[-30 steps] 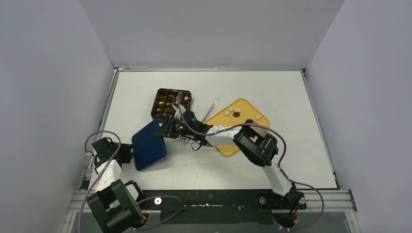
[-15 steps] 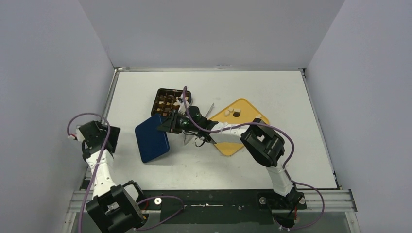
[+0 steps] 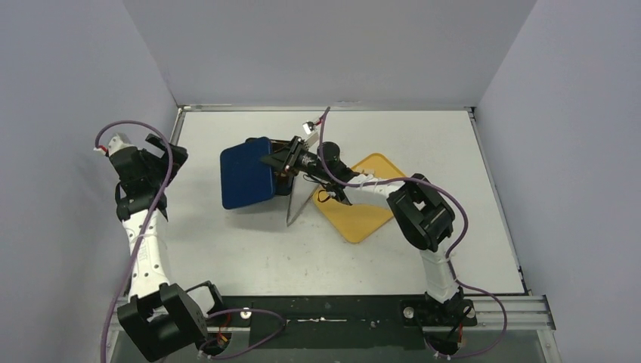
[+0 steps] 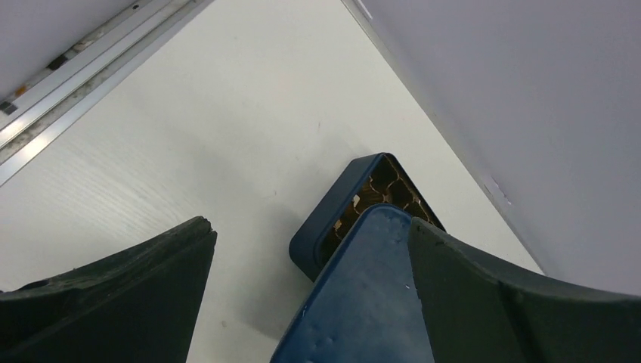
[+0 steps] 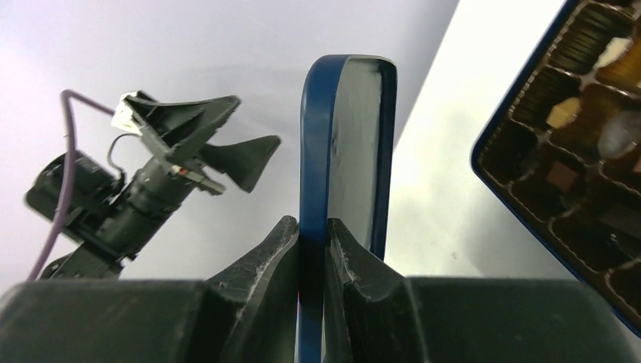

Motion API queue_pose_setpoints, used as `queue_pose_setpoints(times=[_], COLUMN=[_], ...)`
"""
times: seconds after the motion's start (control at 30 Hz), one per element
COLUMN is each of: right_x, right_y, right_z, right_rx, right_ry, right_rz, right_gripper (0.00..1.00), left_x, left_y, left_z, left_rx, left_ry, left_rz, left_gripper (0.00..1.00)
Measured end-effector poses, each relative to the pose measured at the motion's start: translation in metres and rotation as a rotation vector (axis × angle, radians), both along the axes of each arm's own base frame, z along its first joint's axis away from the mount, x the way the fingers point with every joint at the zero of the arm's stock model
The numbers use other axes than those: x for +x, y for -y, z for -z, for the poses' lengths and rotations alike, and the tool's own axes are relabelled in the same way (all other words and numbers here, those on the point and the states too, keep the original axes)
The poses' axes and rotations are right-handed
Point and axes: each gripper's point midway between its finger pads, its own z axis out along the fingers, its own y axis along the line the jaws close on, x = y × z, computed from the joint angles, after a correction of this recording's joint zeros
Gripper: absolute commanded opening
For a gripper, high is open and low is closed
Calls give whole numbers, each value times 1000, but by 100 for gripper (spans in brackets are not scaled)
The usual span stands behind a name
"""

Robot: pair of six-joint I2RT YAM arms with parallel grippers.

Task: Pack the chocolate
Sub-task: Pick up the box lid from the center of the board, then close the box lid on the packing box.

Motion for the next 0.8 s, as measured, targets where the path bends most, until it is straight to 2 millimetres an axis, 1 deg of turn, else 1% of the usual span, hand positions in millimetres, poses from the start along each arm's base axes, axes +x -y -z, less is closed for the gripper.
queue_pose_setpoints(times=[0.07, 0.13, 0.17, 0.23, 0.3, 0.43, 0.57, 0.67, 0.73, 0.8], right_x=[6, 10, 13, 23, 37, 64, 89, 100, 104, 107], right_y=[5, 9, 11, 17, 24, 36, 43, 44, 43, 40], right_z=[-9, -17, -20, -26, -24, -6, 21, 41, 53, 57], right_rx=[39, 71, 85, 115, 135, 145, 150, 148, 144, 151], right_ry=[-3, -4, -7, -10, -20, -60, -110, -149, -173, -183], right_rz=[6, 11, 16, 32, 55, 102, 137, 149, 152, 151], right_gripper=[0, 0, 0, 0, 0, 0, 1, 1, 1, 1], left_x=[13, 28, 35, 50, 63, 79, 98, 103, 107, 112], left_y=[5, 8, 10, 16, 30, 64, 90, 100, 103, 105], left_z=[-3, -3, 0, 12, 33, 70, 92, 105, 114, 122], left_rx=[29, 40, 38, 25, 0, -44, -58, -71, -86, -106], left_ry=[-11, -20, -22, -41, -79, -160, -205, -229, -241, -252], left_rz=[58, 114, 136, 191, 264, 395, 488, 519, 534, 547], left_gripper=[97, 97, 95, 90, 89, 83, 80, 78, 76, 74])
